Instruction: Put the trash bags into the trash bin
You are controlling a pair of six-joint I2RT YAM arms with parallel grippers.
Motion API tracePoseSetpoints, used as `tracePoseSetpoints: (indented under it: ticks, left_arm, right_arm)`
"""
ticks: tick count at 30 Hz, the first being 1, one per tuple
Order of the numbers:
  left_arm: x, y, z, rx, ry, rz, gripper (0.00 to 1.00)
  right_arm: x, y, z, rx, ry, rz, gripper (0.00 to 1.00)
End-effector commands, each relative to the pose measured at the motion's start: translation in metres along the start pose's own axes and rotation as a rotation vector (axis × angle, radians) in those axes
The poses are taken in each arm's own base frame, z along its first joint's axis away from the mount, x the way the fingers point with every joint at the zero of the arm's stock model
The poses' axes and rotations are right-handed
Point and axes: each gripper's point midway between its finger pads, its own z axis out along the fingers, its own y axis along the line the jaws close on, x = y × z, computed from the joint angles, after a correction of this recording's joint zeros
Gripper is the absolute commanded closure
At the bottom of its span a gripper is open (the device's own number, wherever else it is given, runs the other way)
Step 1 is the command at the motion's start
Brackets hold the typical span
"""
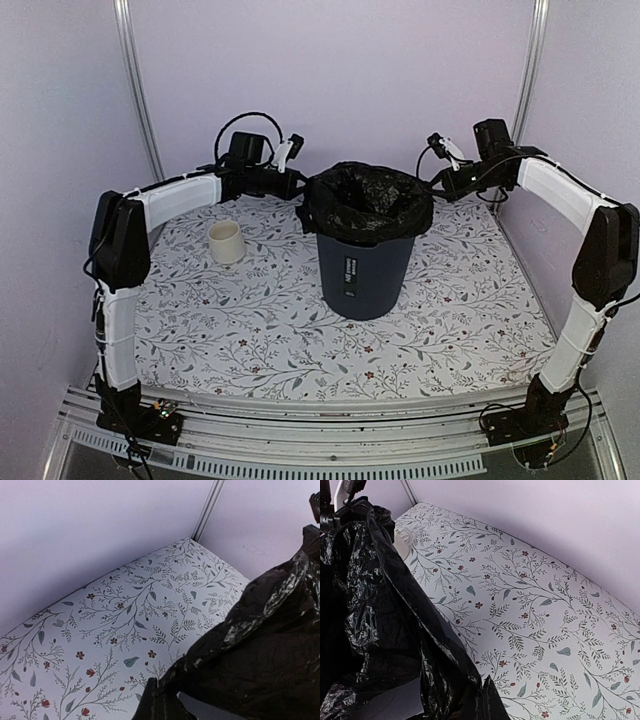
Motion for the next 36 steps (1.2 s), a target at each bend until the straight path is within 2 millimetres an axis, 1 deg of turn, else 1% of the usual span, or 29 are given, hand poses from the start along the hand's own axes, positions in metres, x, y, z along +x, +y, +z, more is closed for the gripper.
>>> tracePoseSetpoints:
  ticks: [1,4,5,8,11,14,16,17,18,19,20,22,24,26,27,29,30,32,36]
  left_arm:
    - [0.014,0.002,0.002,0.055,0.026,-0.104,1.00]
    - [0.028,-0.001,0.004,0.080,0.037,-0.154,1.00]
    - [0.038,-0.003,0.003,0.091,0.050,-0.175,1.00]
    - [0.050,-0.012,-0.002,0.133,0.046,-0.213,1.00]
    - [0.056,-0.023,-0.010,0.182,0.037,-0.244,1.00]
    - [0.061,-0.030,-0.022,0.185,0.030,-0.276,1.00]
    - [0.068,-0.030,-0.030,0.165,0.030,-0.290,1.00]
    - [0.062,-0.032,-0.039,0.154,0.013,-0.283,0.98]
    - [0.061,-0.032,-0.047,0.138,0.004,-0.280,0.93]
    - [0.064,-0.032,-0.052,0.122,0.006,-0.284,0.88]
    - [0.062,-0.033,-0.059,0.108,-0.003,-0.282,0.84]
    - [0.058,-0.032,-0.073,0.072,-0.022,-0.282,0.74]
    - [0.055,-0.032,-0.087,0.039,-0.038,-0.287,0.69]
    - [0.056,-0.031,-0.099,0.013,-0.041,-0.328,0.65]
    - [0.057,-0.031,-0.103,0.014,-0.039,-0.343,0.64]
    - [0.057,-0.039,-0.110,0.038,-0.040,-0.354,0.63]
    - [0.059,-0.041,-0.112,0.048,-0.039,-0.366,0.62]
    - [0.059,-0.052,-0.115,0.096,-0.041,-0.377,0.62]
    - [0.055,-0.074,-0.121,0.171,-0.073,-0.362,0.61]
  right_arm:
    - [0.022,0.002,0.014,-0.051,0.039,0.045,0.98]
    - [0.035,0.009,0.021,-0.108,0.060,0.062,0.98]
    - [0.039,0.012,0.023,-0.129,0.068,0.071,0.98]
    - [0.048,0.023,0.026,-0.193,0.078,0.088,0.98]
    - [0.053,0.035,0.025,-0.261,0.075,0.101,0.98]
    - [0.061,0.036,0.026,-0.267,0.091,0.120,0.98]
    - [0.066,0.037,0.025,-0.263,0.101,0.123,0.98]
    - [0.067,0.038,0.022,-0.264,0.098,0.124,0.98]
    - [0.068,0.040,0.017,-0.268,0.091,0.125,0.98]
    - [0.064,0.042,0.009,-0.272,0.072,0.117,0.98]
    - [0.060,0.043,0.001,-0.271,0.052,0.113,0.97]
    - [0.046,0.046,-0.024,-0.255,-0.001,0.090,0.91]
    - [0.037,0.045,-0.043,-0.224,-0.037,0.081,0.79]
    - [0.036,0.045,-0.057,-0.202,-0.057,0.081,0.66]
    - [0.037,0.047,-0.062,-0.200,-0.061,0.083,0.62]
    - [0.041,0.054,-0.069,-0.209,-0.067,0.079,0.56]
    - [0.042,0.059,-0.072,-0.223,-0.071,0.076,0.54]
    - [0.045,0.067,-0.076,-0.251,-0.080,0.073,0.50]
    - [0.045,0.076,-0.076,-0.310,-0.092,0.095,0.44]
